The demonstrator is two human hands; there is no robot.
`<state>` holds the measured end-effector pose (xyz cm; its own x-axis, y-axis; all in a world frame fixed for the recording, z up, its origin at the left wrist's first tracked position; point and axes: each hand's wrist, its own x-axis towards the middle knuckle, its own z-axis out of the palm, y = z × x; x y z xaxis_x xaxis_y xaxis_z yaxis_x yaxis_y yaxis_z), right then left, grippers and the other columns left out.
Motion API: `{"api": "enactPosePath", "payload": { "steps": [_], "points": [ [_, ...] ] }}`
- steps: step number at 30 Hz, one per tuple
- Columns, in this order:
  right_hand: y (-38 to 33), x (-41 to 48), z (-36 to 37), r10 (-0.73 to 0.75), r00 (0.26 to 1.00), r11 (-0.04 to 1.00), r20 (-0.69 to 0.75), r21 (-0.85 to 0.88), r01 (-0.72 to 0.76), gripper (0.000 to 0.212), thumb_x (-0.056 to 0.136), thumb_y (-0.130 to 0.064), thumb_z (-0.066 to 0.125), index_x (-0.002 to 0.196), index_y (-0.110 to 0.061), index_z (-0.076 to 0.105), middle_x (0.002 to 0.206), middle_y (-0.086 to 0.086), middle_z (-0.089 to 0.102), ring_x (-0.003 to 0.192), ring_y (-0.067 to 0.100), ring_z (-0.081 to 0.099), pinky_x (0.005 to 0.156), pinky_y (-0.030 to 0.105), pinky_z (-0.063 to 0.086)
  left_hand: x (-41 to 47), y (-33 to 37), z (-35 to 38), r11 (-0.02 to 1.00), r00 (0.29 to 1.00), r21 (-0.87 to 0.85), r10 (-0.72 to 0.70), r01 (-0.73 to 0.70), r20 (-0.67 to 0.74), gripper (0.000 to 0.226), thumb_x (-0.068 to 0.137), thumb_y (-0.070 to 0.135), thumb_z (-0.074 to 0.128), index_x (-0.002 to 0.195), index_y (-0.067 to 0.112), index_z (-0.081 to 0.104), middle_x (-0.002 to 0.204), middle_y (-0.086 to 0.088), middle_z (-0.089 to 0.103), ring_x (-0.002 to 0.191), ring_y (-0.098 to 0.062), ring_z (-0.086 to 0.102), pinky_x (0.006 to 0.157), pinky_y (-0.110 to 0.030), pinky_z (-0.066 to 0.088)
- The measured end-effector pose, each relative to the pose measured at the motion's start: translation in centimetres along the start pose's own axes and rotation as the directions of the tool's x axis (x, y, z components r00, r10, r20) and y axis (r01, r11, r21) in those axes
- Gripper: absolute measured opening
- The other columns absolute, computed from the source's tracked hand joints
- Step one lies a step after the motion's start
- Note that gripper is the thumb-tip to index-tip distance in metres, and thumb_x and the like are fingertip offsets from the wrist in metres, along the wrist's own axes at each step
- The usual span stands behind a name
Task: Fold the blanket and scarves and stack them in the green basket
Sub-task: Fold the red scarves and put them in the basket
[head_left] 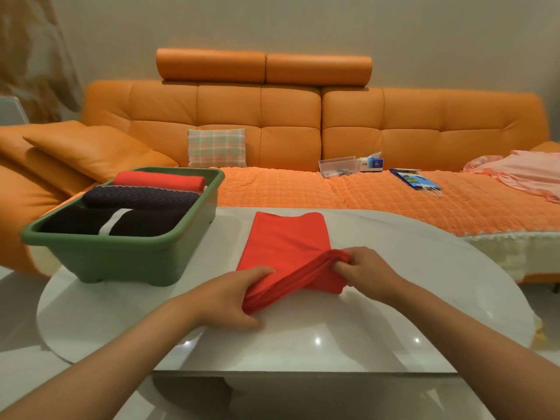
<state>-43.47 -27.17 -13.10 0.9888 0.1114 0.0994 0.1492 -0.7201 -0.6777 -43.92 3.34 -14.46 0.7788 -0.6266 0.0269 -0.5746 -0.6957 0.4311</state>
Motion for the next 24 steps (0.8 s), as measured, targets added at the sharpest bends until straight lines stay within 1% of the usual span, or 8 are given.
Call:
{"api": "enactPosePath", "payload": {
  "steps": [4,9,11,12,14,16,20,24],
  "points": [
    [-0.1,1.3,-0.1,0.152,0.983,0.984,-0.098,0.104,-0.142,0.027,0.097,-0.027,0.054,0.087,-0.009,0.071,0.076,0.010,0.070,0.064,0.025,0.069,0.055,0.039,0.060,2.4,0.3,0.4,0.934,0.884,-0.357,-0.186,0.023,-0.430,0.033,0.081,0.016,0.074,0.103,0.037,0.060,0.085,0.009,0.070,0.067,0.000,0.061,0.067,-0.021,0.047],
    [0.9,3.2,0.9,0.155,0.948,0.976,-0.278,-0.103,-0.190,0.023,0.096,-0.032,0.055,0.090,-0.015,0.068,0.088,0.004,0.069,0.085,0.027,0.065,0.073,0.034,0.049,6.4,-0.4,-0.9,0.718,0.643,-0.657,-0.619,0.231,-0.451,0.015,0.092,0.028,0.063,0.107,0.023,0.061,0.100,0.003,0.068,0.090,-0.016,0.066,0.082,-0.034,0.053],
    [1.4,3.7,1.7,0.119,0.941,0.973,-0.315,-0.153,-0.174,0.022,0.097,-0.034,0.056,0.099,-0.016,0.067,0.097,0.005,0.070,0.092,0.026,0.063,0.075,0.033,0.044,7.0,-0.2,-1.3,0.820,0.528,-0.536,-0.552,0.200,-0.646,0.018,0.095,0.019,0.058,0.112,0.019,0.059,0.106,0.004,0.062,0.093,-0.014,0.061,0.084,-0.031,0.048],
    [1.5,4.0,2.1,0.098,0.939,0.971,-0.329,-0.176,-0.162,0.022,0.097,-0.035,0.056,0.102,-0.016,0.067,0.100,0.005,0.071,0.094,0.026,0.062,0.076,0.034,0.045,7.3,0.1,-1.2,0.917,0.517,-0.378,-0.387,0.128,-0.764,0.018,0.095,0.013,0.057,0.112,0.016,0.060,0.107,0.003,0.061,0.093,-0.014,0.060,0.085,-0.030,0.047],
    [1.8,4.4,2.4,0.072,0.937,0.953,-0.341,-0.255,-0.166,0.024,0.097,-0.036,0.054,0.108,-0.016,0.064,0.105,0.005,0.070,0.097,0.027,0.063,0.078,0.036,0.048,7.9,1.3,-0.1,0.998,0.628,0.015,0.055,-0.068,-0.776,0.019,0.091,0.004,0.057,0.107,0.013,0.063,0.106,0.000,0.061,0.095,-0.016,0.058,0.087,-0.030,0.046],
    [2.1,4.8,2.5,0.032,0.943,0.906,-0.332,-0.390,-0.167,0.027,0.097,-0.034,0.052,0.119,-0.019,0.059,0.112,0.003,0.065,0.099,0.028,0.063,0.077,0.037,0.050,8.4,1.8,2.1,0.939,0.766,0.293,0.322,-0.181,-0.557,0.019,0.090,0.016,0.056,0.106,0.016,0.067,0.109,0.001,0.065,0.100,-0.020,0.060,0.086,-0.034,0.048],
    [2.2,5.8,2.5,-0.272,0.907,0.796,-0.321,-0.604,0.025,0.039,0.088,-0.013,0.058,0.126,-0.018,0.057,0.116,0.006,0.057,0.093,0.031,0.060,0.067,0.041,0.051,9.0,0.7,4.0,0.910,0.921,0.413,0.150,0.013,-0.360,0.060,0.088,0.052,0.030,0.135,0.024,0.057,0.142,0.002,0.053,0.131,-0.019,0.049,0.107,-0.037,0.035],
    [2.1,5.9,3.1,-0.628,0.769,0.622,-0.120,-0.672,0.403,0.026,0.090,-0.023,0.049,0.105,-0.019,0.070,0.102,0.002,0.067,0.084,0.027,0.062,0.069,0.040,0.049,8.6,-1.7,3.7,0.989,0.964,0.135,-0.023,0.061,-0.264,0.070,0.092,0.060,0.018,0.150,0.026,0.037,0.158,0.003,0.031,0.145,-0.014,0.026,0.118,-0.025,0.015]
  ]
}}
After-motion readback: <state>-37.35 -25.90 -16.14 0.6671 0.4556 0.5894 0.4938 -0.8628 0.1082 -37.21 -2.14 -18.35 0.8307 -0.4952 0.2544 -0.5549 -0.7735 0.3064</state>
